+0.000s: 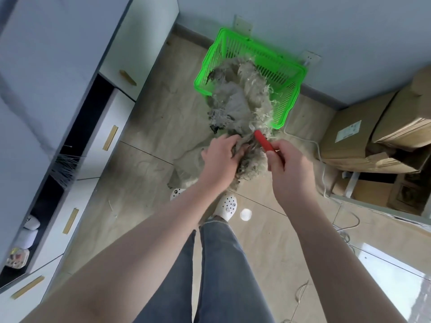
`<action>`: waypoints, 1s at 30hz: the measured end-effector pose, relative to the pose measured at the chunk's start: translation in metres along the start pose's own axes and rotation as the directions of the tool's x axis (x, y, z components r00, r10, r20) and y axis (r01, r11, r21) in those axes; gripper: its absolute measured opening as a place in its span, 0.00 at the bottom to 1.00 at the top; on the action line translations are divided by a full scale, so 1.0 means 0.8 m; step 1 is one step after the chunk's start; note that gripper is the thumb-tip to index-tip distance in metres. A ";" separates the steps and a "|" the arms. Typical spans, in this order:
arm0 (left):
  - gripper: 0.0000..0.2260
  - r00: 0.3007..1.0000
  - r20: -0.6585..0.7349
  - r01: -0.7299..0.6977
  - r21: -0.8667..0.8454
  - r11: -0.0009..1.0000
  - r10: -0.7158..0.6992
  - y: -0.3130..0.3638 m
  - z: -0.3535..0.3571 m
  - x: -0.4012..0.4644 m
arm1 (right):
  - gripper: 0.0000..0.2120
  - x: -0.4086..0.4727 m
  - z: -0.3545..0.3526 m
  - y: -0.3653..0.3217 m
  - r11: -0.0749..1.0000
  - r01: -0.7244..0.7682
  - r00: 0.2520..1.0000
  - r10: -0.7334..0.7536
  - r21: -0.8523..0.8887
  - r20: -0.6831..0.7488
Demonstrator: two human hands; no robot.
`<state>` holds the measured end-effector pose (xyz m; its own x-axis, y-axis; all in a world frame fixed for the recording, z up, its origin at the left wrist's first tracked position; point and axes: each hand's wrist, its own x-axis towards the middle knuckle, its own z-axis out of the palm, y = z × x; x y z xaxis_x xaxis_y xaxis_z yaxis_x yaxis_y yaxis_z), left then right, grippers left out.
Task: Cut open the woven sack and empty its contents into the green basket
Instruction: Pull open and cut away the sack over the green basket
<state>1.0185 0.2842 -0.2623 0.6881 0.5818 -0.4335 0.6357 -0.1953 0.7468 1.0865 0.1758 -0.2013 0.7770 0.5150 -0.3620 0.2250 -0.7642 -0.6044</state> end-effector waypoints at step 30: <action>0.26 0.909 -0.370 0.122 -0.202 0.972 -0.191 -0.012 -0.076 -0.009 | 0.15 0.038 0.017 -0.002 0.766 -0.295 0.872 0.460 0.571 -0.167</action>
<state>0.9862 0.3299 -0.2357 0.3752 0.8582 -0.3503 0.6310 0.0405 0.7748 1.1018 0.1979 -0.2205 0.8791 0.0333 -0.4754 -0.3923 -0.5159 -0.7615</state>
